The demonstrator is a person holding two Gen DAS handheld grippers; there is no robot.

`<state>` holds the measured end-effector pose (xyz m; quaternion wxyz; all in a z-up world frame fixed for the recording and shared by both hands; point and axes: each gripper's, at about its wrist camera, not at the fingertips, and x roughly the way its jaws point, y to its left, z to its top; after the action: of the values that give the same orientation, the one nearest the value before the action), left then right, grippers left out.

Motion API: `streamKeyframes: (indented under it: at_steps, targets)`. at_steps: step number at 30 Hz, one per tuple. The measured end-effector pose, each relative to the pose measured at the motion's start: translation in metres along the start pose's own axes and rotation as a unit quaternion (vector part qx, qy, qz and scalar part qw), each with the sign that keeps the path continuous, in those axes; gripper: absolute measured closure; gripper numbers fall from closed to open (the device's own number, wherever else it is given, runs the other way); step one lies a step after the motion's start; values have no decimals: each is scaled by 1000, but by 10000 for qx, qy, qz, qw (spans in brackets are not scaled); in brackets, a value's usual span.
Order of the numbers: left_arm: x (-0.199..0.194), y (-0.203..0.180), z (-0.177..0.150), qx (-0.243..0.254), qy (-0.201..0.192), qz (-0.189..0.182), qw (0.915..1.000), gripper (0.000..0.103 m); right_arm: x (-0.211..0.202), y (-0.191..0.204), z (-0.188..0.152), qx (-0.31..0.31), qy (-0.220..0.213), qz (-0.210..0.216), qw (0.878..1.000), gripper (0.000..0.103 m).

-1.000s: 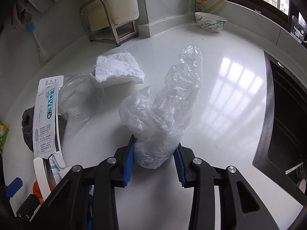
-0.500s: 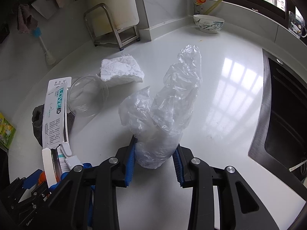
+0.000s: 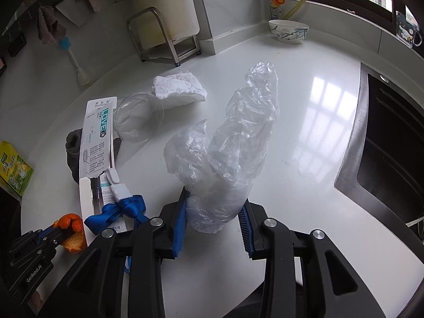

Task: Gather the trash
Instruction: 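Grasp clear plastic bag with right tool while left tool grasps orange peel, then carry bag and peel over the wastebasket and open both tools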

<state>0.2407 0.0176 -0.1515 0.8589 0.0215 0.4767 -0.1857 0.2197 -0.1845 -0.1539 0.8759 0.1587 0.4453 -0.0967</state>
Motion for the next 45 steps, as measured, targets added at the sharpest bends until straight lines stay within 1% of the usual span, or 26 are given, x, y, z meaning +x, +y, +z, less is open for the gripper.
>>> streamKeyframes:
  at_steps: [9,16,21,26,36,45]
  targets:
    - [-27,-10,-11,31,-141,121,9998,94,-30,-7,-17,-18,-30,74,10000,69]
    - [-55,-26,-30,37,-277,236,9993,94,-70,-15,-43,-252,-52,180,9995,69]
    - [-79,-49,-49,32,-341,264,9991,94,-102,-27,-71,-441,22,291,9986,69]
    - [-94,-81,-71,100,-325,221,9992,94,-124,-45,-101,-554,194,414,9974,69]
    - [-104,-144,-114,247,-144,55,9996,94,-146,-86,-155,-670,591,571,9944,69]
    - [-93,-179,-145,323,103,12,9994,94,-148,-110,-186,-714,918,681,9909,69]
